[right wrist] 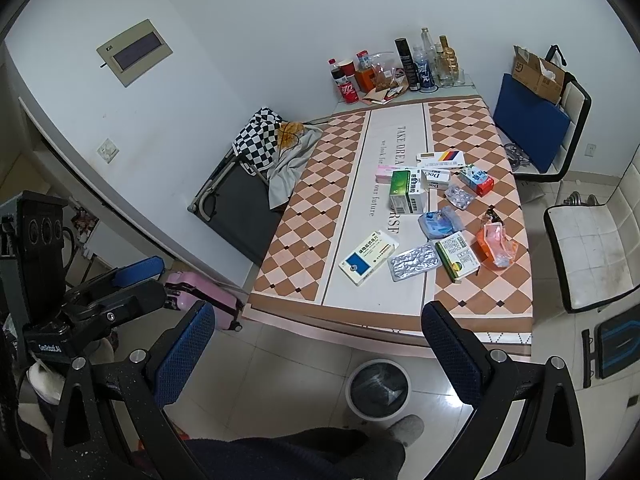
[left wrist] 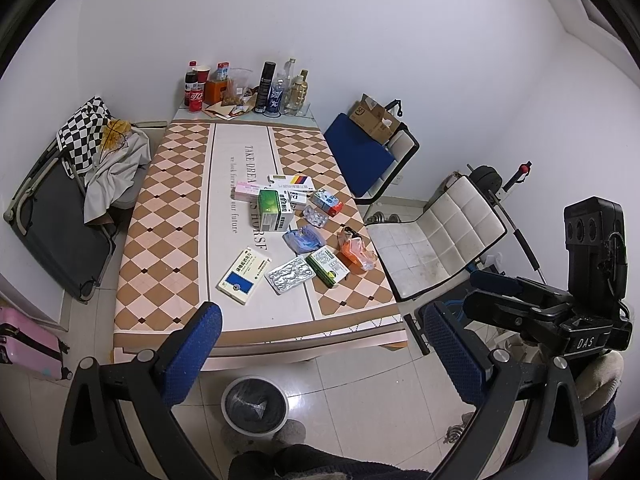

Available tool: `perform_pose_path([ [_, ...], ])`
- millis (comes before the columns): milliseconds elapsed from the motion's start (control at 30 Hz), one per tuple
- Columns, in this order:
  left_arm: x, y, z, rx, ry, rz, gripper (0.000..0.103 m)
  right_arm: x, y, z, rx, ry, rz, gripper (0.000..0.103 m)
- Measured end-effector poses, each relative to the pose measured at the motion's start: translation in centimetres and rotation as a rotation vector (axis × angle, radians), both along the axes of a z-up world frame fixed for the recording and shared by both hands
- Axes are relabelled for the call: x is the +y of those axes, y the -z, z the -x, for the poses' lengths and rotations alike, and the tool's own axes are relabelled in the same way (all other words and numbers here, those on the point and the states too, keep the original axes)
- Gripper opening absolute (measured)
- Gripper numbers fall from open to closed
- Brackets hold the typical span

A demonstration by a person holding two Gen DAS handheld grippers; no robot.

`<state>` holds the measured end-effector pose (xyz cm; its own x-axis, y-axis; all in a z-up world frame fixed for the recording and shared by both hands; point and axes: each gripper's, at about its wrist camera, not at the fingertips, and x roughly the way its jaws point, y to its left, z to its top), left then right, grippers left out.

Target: Collect trash

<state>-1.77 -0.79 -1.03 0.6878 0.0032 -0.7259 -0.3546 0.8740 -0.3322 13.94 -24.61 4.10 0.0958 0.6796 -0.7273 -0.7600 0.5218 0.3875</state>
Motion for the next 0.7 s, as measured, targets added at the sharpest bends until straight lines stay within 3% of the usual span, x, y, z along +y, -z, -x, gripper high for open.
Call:
perform_pose_path([
  [700,0.12,-0.02,-0.29,0.005,0.004,0.001,0.103,0.51,0.23,0.14,0.004,0.0,0.0,0.103],
])
